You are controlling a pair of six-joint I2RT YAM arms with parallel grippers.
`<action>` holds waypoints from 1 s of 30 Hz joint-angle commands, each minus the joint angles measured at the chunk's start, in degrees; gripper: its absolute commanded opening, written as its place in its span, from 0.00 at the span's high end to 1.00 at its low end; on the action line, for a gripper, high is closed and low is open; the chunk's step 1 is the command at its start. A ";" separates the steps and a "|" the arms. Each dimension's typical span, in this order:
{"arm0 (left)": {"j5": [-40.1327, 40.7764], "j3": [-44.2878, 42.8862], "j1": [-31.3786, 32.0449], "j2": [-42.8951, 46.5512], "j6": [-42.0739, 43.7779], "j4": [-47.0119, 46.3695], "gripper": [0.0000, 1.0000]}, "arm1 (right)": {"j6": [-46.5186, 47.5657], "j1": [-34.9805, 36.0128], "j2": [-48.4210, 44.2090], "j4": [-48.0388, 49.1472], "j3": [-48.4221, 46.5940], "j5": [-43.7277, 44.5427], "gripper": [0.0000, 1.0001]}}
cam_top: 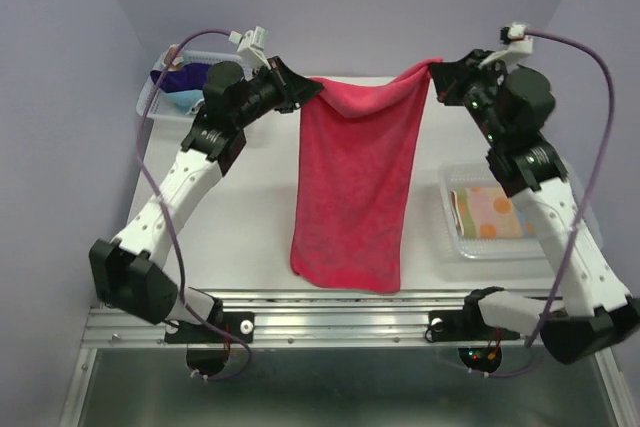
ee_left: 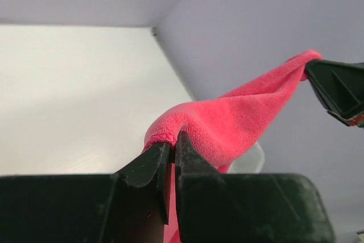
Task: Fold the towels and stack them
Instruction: Flatten out the crumpled towel, then fold the towel
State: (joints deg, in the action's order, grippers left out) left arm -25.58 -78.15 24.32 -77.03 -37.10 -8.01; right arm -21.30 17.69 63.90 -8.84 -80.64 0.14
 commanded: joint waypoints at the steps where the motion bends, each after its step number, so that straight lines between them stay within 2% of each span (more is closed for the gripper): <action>1: -1.84 -4.36 -5.23 -11.44 1.85 -4.12 1.00 | 4.95 -0.38 9.46 11.10 2.25 10.48 0.99; 5: -4.20 -18.32 -10.15 -29.60 2.83 -3.42 1.00 | 5.74 -2.66 26.74 16.83 -2.93 6.12 0.99; 6: -4.82 -20.79 -11.04 -32.62 2.82 -3.07 1.00 | 5.74 -2.66 26.80 17.88 -4.07 6.10 0.99; 7: -5.61 -26.12 -11.74 -38.13 2.65 -2.80 1.00 | 5.13 -3.45 32.29 18.42 -7.74 4.10 0.99; 10: -6.58 -35.71 -14.03 -45.37 2.39 -1.92 1.00 | 4.69 -4.42 43.10 18.07 -14.69 1.88 0.99; 11: -6.93 -38.02 -14.47 -49.57 2.30 -0.53 1.00 | 4.43 -4.68 45.15 17.72 -16.20 1.53 0.99; 14: -9.48 -43.83 -15.61 -54.52 1.86 0.45 1.00 | 3.02 -5.30 51.40 15.96 -20.07 0.83 0.99; 20: -11.42 -41.31 -16.67 -57.62 2.47 0.98 1.00 | 1.97 -5.56 54.75 14.12 -21.58 -1.81 0.99; 30: -15.98 -27.68 -16.67 -48.23 3.00 0.89 1.00 | -3.74 -5.56 47.29 12.80 -10.51 -7.43 0.99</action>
State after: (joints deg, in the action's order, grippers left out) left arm -37.91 -109.12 7.90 -134.06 -34.98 -5.48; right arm -22.20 12.43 117.64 2.92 -94.65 -4.23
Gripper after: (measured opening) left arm 0.131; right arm 0.034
